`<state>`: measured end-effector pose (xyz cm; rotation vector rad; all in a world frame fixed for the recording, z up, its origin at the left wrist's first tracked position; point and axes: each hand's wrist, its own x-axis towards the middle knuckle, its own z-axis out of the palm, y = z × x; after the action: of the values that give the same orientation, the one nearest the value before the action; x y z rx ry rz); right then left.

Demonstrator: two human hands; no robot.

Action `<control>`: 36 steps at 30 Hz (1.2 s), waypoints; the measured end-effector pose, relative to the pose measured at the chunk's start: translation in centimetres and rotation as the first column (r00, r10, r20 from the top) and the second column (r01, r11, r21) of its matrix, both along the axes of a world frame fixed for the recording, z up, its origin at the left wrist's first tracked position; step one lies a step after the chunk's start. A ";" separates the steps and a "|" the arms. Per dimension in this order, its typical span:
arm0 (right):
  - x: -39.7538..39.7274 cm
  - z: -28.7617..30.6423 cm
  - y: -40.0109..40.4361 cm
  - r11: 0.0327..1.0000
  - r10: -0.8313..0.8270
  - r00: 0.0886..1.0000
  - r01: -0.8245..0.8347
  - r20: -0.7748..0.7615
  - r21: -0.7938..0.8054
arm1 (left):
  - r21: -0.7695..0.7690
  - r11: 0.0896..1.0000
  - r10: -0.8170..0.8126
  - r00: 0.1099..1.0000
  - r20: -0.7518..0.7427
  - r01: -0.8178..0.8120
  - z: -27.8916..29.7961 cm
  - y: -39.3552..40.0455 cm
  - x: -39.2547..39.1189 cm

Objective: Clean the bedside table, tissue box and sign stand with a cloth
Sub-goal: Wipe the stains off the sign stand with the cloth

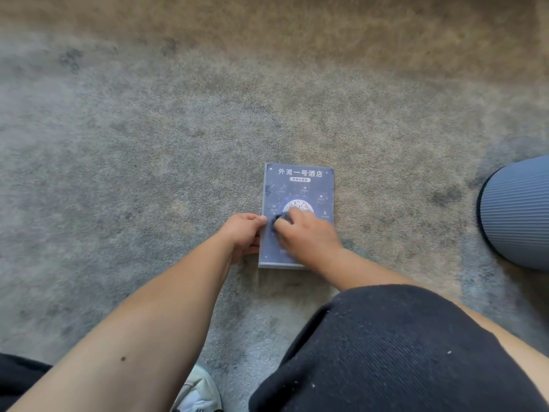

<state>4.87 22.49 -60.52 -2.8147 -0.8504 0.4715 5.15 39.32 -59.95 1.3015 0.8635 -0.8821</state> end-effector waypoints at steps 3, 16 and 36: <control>1.4 0.3 -3.8 0.990 -0.127 0.992 0.127 0.009 -0.062 | 0.029 1.000 -0.010 1.000 -0.002 0.010 0.2 0.0 0.0; 0.9 3.5 -5.8 0.947 -0.315 0.947 0.318 -0.059 0.042 | -0.001 0.998 -0.057 0.997 -0.047 0.057 1.1 0.1 0.5; -1.5 2.3 -11.1 0.992 0.053 0.971 -0.078 -0.232 -0.098 | 0.080 0.996 -0.046 0.999 -0.018 0.047 0.5 -1.1 0.6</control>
<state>3.39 11.44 -58.26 -2.7598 -0.8957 0.8567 5.71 38.26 -59.47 1.3902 0.8922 -0.9034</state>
